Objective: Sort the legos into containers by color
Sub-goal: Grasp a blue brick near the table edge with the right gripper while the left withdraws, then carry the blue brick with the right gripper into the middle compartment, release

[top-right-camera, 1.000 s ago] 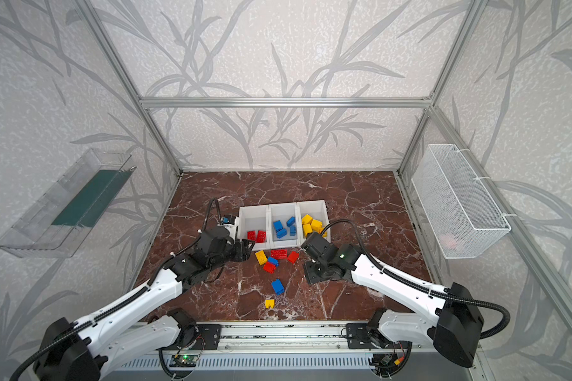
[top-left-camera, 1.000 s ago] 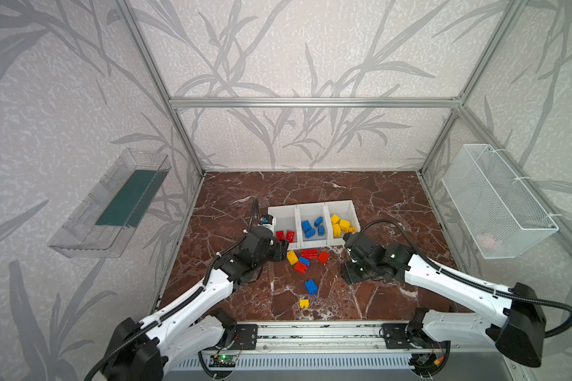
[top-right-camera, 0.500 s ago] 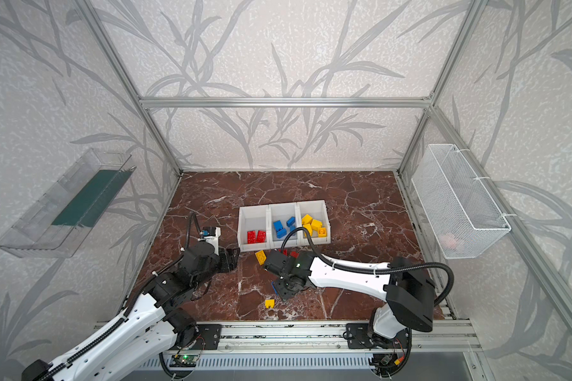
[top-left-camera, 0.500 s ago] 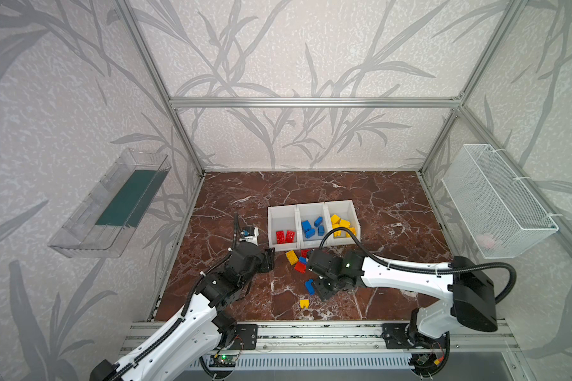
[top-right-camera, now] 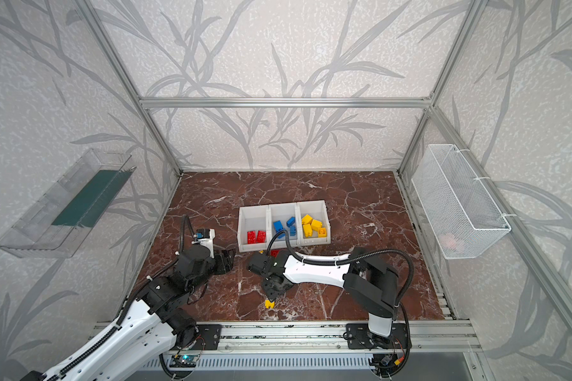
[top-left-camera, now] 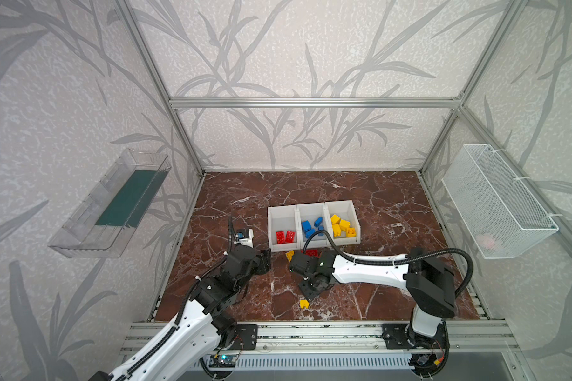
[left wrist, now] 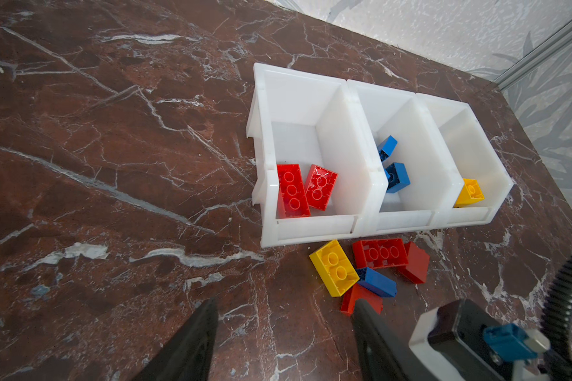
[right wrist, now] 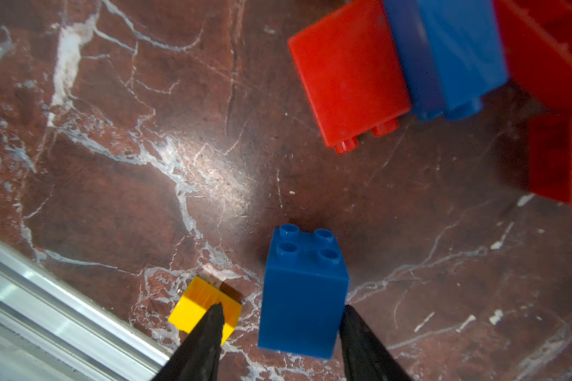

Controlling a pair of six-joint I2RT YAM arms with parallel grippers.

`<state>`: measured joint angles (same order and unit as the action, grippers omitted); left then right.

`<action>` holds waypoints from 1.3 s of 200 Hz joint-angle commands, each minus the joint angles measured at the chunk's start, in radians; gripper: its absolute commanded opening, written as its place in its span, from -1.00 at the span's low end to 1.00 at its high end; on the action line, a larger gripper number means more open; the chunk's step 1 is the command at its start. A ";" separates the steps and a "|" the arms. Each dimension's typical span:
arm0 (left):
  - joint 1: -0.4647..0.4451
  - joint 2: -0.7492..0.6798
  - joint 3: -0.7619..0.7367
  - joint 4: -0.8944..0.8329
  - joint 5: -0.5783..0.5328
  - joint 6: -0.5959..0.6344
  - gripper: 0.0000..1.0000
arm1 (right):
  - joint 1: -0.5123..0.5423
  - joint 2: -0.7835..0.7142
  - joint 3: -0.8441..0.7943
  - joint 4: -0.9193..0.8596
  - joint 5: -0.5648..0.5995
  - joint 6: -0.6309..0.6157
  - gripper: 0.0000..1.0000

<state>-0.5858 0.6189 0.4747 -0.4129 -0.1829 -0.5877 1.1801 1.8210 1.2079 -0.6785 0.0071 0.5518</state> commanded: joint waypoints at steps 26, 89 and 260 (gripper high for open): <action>0.005 -0.008 -0.011 -0.035 -0.026 -0.019 0.35 | 0.006 0.030 0.031 -0.025 0.019 0.000 -0.26; 0.004 0.003 -0.005 -0.037 -0.022 -0.020 0.35 | -0.005 0.009 0.068 -0.090 0.074 -0.038 -0.47; 0.003 -0.036 -0.031 -0.046 0.025 -0.055 0.35 | -0.427 0.145 0.548 -0.133 0.032 -0.312 0.03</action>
<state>-0.5842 0.5961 0.4587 -0.4416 -0.1589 -0.6239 0.7525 1.9621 1.7332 -0.7715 0.0700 0.2371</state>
